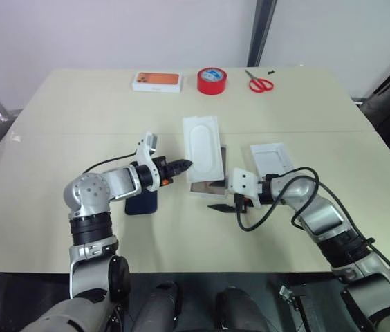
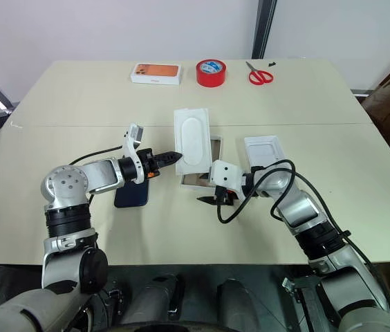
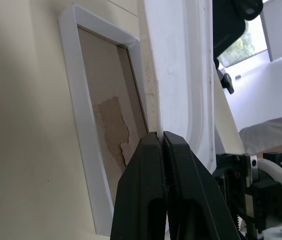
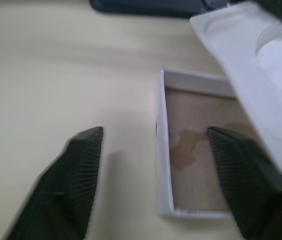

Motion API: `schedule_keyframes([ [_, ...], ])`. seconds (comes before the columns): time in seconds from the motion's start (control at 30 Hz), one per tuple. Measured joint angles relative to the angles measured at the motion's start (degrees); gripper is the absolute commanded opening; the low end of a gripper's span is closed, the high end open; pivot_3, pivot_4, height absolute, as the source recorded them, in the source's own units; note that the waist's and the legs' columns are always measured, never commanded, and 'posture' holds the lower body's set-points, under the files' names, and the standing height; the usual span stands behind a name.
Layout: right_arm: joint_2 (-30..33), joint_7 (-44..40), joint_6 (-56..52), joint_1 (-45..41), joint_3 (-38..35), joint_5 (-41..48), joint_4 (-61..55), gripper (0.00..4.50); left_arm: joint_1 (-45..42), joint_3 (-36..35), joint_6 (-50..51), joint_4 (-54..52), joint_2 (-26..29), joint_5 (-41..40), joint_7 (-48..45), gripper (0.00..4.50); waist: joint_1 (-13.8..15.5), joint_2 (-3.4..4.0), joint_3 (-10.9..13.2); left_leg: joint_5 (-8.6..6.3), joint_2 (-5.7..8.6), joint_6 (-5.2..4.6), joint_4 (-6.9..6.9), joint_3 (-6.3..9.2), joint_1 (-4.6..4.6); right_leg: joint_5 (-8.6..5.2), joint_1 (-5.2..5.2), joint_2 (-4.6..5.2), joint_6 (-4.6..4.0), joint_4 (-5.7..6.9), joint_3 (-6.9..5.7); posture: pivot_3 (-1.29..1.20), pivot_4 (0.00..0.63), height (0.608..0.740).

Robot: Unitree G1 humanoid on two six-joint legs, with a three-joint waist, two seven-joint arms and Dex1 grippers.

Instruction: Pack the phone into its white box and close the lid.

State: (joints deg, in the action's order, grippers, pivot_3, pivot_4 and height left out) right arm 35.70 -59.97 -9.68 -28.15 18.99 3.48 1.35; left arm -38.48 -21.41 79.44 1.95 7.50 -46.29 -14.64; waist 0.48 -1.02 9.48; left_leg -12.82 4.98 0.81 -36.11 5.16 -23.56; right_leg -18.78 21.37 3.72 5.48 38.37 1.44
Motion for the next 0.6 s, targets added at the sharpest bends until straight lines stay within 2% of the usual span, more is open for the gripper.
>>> schedule_keyframes([
  [0.23, 8.3, -0.63, -0.82, 6.48, -7.31, 0.88, -2.04, 3.24, 3.03, 5.49, -1.62, -1.16, 2.26, 2.08, -0.64, 0.0, 0.19, 0.0, 0.0, -0.01, 0.01, -0.01, 0.01, 0.0, 0.0, 0.0, -0.02, 0.02, 0.0, -0.01, 0.01, 0.0, 0.15, 0.734],
  [0.6, 7.44, 1.43, -2.36, 7.06, -9.81, 1.25, -2.29, 3.24, 2.84, 10.57, -6.03, 1.24, 2.59, 4.21, -3.22, 0.0, 0.1, 0.0, 0.0, 0.0, -0.01, -0.01, 0.03, -0.01, 0.0, 0.0, -0.01, 0.0, -0.01, -0.01, 0.02, 0.0, 0.15, 0.734],
])
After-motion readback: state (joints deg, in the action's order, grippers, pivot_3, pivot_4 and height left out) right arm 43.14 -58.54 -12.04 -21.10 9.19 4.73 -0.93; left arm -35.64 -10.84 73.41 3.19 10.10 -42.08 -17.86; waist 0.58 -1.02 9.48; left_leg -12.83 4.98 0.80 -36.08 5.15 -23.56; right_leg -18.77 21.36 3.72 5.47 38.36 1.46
